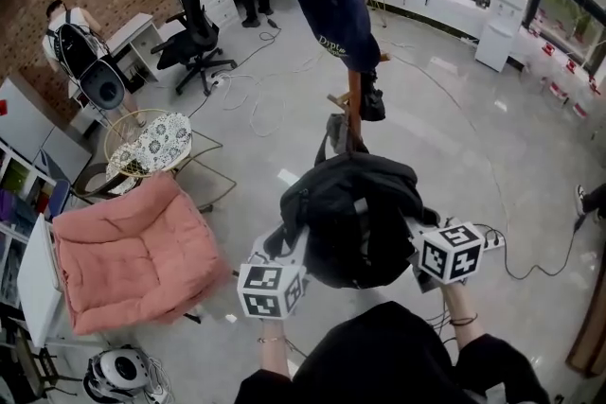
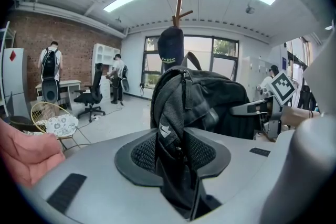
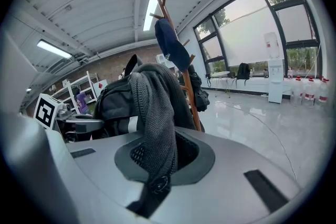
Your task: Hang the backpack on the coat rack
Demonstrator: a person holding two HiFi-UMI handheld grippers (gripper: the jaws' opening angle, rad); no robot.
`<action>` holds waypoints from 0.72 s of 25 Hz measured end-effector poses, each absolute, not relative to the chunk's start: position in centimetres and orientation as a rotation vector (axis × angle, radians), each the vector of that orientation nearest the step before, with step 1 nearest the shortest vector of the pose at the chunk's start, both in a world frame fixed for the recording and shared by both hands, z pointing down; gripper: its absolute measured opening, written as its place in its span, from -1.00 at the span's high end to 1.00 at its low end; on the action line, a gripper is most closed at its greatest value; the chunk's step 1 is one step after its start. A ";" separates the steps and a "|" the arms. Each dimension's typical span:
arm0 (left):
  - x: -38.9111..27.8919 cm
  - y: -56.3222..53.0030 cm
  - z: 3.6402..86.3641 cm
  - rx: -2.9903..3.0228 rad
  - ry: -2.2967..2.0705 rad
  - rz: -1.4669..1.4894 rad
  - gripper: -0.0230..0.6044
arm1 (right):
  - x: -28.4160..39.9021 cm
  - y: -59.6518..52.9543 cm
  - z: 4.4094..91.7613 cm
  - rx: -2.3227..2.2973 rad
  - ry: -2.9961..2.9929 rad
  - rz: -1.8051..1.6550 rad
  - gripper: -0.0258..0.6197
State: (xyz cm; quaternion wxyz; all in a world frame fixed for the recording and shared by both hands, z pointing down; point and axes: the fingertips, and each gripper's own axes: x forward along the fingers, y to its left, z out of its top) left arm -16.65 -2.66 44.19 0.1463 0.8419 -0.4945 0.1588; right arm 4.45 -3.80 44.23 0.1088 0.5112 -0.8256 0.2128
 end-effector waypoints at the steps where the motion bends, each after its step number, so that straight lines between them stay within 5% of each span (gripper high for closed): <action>1: -16.7 -3.2 44.2 2.421 -1.422 0.455 0.50 | 4.4 -4.3 44.2 1.504 -2.425 0.627 0.83; 18: -18.4 -17.1 48.0 2.394 -1.354 0.467 0.61 | 2.5 -14.3 48.0 1.494 -2.474 0.795 0.84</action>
